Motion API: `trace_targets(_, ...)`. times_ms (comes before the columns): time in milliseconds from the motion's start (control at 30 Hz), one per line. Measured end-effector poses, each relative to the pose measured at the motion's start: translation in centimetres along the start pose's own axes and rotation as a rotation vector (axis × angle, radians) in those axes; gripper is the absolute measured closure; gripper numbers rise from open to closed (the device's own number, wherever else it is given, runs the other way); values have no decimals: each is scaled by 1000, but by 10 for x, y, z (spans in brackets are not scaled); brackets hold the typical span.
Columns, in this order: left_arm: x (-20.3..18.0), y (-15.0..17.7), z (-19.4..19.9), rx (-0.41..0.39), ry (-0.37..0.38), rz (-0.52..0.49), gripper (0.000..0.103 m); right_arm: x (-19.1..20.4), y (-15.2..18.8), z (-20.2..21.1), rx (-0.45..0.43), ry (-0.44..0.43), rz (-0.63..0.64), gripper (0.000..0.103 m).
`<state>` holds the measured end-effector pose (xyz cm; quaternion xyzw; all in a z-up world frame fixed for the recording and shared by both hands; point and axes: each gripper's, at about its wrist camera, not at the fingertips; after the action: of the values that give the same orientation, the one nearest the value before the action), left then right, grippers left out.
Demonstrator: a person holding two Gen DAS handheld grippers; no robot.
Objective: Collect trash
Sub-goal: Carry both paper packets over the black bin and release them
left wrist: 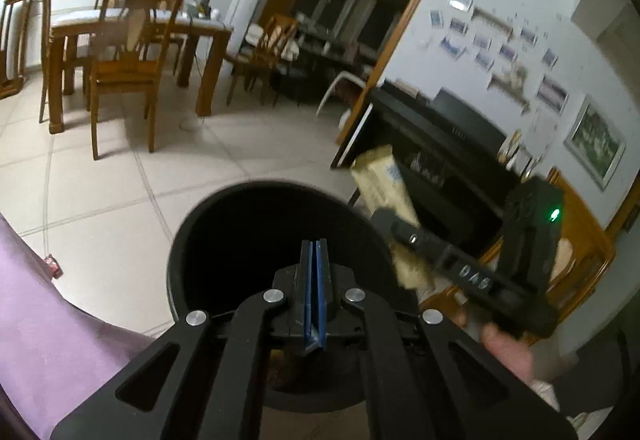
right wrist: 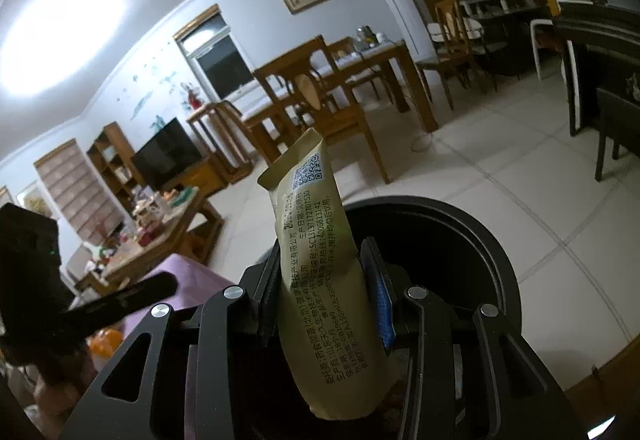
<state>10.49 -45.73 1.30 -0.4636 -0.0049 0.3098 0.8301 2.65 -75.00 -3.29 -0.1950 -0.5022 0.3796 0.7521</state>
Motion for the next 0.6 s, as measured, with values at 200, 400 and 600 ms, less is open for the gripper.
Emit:
trace_targets(200,-5,5,-17,88,-107,-91,91,-2,-1,-27,31,4,6,35)
trace_targets(400,-21,14,-3,52,-209,-209,5,22,8,-27,8,2,46,5)
trace_targets(600,-20,25,28,40,-243,-223,5,33,14,-25,20,-9,35,5)
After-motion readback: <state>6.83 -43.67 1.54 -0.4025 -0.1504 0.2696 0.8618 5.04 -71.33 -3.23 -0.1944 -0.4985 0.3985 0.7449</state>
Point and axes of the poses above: each gripper's, at about its wrist camera, not at the fingertips, and z roughly against the way its jaws point, x to its left, y to its underside, and after that the axes turned 8 degrees about -z, right-handed
